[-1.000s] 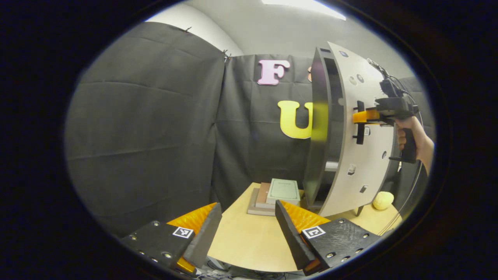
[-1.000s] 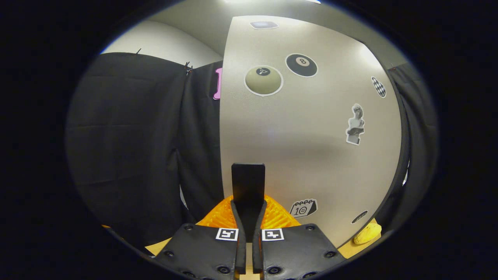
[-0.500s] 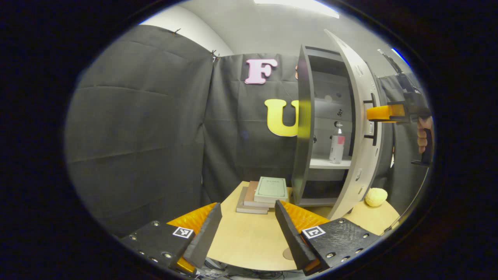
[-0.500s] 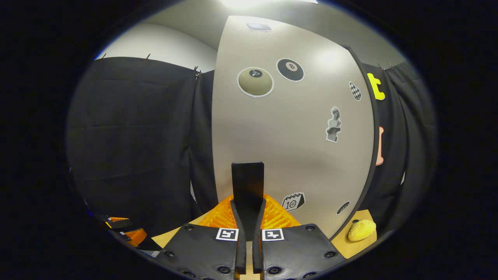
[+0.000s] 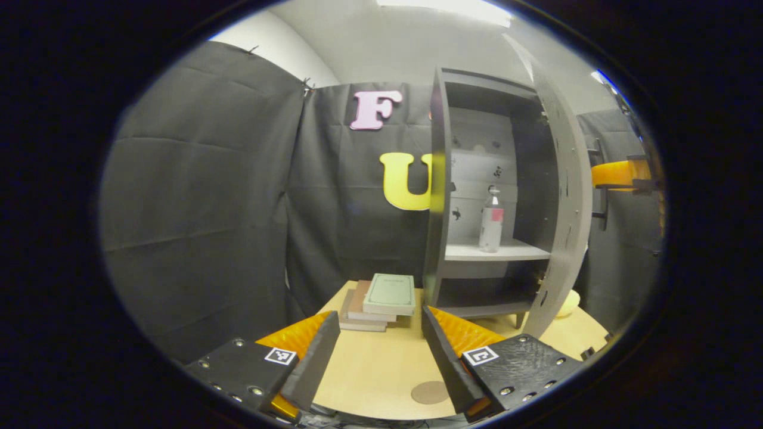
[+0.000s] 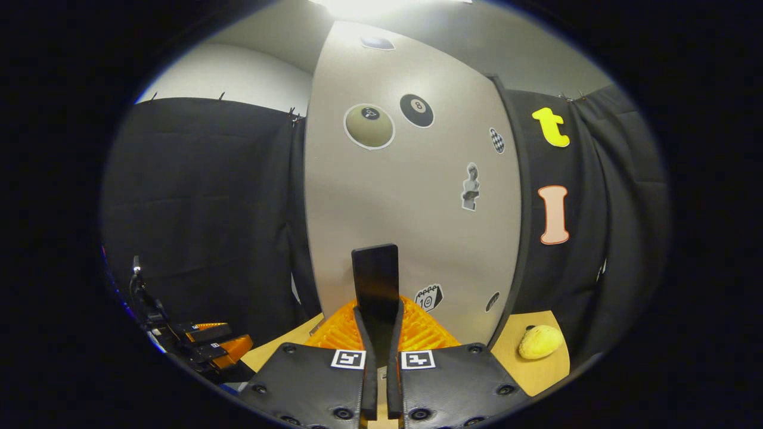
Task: Open the cabinet door with the right hand, grasp the bottle in the cabinet with the left hand and place it on the coaster, then close the cabinet door with the right hand.
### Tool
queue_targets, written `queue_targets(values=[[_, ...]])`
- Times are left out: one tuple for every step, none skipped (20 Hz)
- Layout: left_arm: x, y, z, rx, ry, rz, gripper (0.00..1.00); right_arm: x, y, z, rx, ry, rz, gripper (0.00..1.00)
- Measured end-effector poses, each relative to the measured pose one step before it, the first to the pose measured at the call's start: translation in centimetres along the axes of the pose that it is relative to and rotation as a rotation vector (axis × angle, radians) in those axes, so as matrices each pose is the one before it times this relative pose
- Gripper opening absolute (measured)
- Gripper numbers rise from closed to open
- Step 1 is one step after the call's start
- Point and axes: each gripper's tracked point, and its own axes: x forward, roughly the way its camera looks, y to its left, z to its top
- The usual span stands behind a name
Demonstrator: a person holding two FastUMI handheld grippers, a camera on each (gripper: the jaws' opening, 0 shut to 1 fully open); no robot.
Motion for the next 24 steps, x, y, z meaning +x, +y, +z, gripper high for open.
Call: queue_targets(values=[[0.556, -0.929, 0.033, 0.00594, 0.00194, -0.02163, 0.84, -0.396, -0.288, -0.003, 0.00743, -0.00524, -0.01466, 0.08], [0.500, -0.900, 0.064, 0.00405, 0.00257, -0.01823, 0.86, -0.331, -0.349, 0.029, 0.00553, -0.00507, -0.01584, 0.08], [0.438, -0.919, -0.027, 0.00308, 0.00215, -0.02046, 0.84, -0.316, -0.300, -0.032, 0.00317, -0.00599, -0.01754, 0.08], [0.474, -0.942, 0.203, 0.00200, -0.00090, -0.02277, 0.86, -0.330, -0.162, 0.090, 0.00450, -0.00543, -0.01842, 0.07], [0.689, -0.959, 0.074, 0.00327, -0.00281, -0.02377, 0.86, -0.319, -0.217, 0.016, 0.00486, -0.00311, -0.01902, 0.07], [0.423, -0.945, 0.245, 0.00535, -0.00112, -0.02289, 0.84, -0.038, -0.418, -0.079, 0.00362, -0.00139, -0.02176, 0.10], [0.445, -0.816, 0.153, 0.00623, -0.00012, -0.02076, 0.84, -0.028, -0.439, 0.052, 0.00360, -0.00341, -0.02149, 0.10], [0.443, -0.674, 0.060, 0.00530, -0.00034, -0.01959, 0.84, -0.118, -0.464, -0.080, 0.00089, 0.00014, -0.02057, 0.07], [0.423, -0.604, 0.055, 0.00207, 0.00277, -0.01681, 0.84, -0.232, -0.508, 0.070, -0.00341, -0.00046, -0.01792, 0.07], [0.293, -0.498, -0.029, -0.00184, 0.00492, -0.01600, 0.84, -0.325, -0.514, -0.083, -0.00356, 0.00495, -0.01683, 0.07], [0.475, -0.571, -0.004, -0.00331, 0.00239, -0.01581, 0.84, -0.246, -0.573, 0.036, -0.00427, -0.00023, -0.02119, 0.07], [0.298, -0.265, 0.016, -0.00159, 0.00001, -0.01119, 0.84, 0.029, -0.611, 0.002, -0.00529, -0.00132, -0.02188, 0.07], [0.163, -0.246, 0.029, 0.00052, 0.00110, -0.00811, 0.84, -0.158, -0.580, 0.055, -0.00293, -0.00059, -0.02486, 0.07], [0.236, -0.256, 0.041, 0.00170, 0.00070, -0.00762, 0.86, -0.190, -0.589, -0.065, 0.00085, -0.00139, -0.02029, 0.06], [0.342, -0.267, -0.129, 0.00273, 0.00282, -0.00603, 0.86, -0.072, -0.455, 0.026, 0.00418, -0.00366, -0.01565, 0.06], [0.167, -0.115, -0.021, 0.00260, 0.00242, -0.00507, 0.86, 0.067, -0.352, 0.057, 0.00039, -0.00280, -0.01071, 0.04], [0.128, -0.162, -0.130, 0.00134, 0.00227, -0.00479, 0.86, -0.012, -0.335, 0.083, -0.01432, -0.00458, -0.00598, 0.06], [0.042, -0.174, -0.061, -0.00074, 0.00054, -0.00421, 0.86, 0.137, -0.568, -0.036, -0.02213, -0.00079, -0.01098, 0.06], [-0.036, 0.004, -0.162, -0.00314, 0.00182, -0.00412, 0.86, -0.020, -0.683, -0.026, -0.01886, 0.00193, -0.01530, 0.06], [-0.114, -0.103, -0.049, -0.00322, 0.00142, -0.00469, 0.86, -0.078, -0.748, -0.029, -0.00918, -0.00040, -0.01585, 0.06], [-0.109, 0.129, -0.150, -0.00026, 0.00244, -0.00053, 0.86, -0.044, -0.666, -0.088, 0.00093, -0.00084, -0.01292, 0.06], [-0.149, 0.161, -0.140, 0.00249, 0.00340, 0.00271, 0.86, 0.002, -0.527, 0.000, 0.00483, -0.00570, -0.01260, 0.04], [-0.037, 0.224, -0.095, 0.00205, 0.00227, 0.00364, 0.86, -0.006, -0.534, 0.003, 0.00821, -0.00938, -0.01272, 0.04], [-0.067, 0.195, -0.113, 0.00156, 0.00383, 0.00242, 0.86, 0.043, -0.580, -0.017, 0.01564, -0.00946, -0.01391, 0.03]])
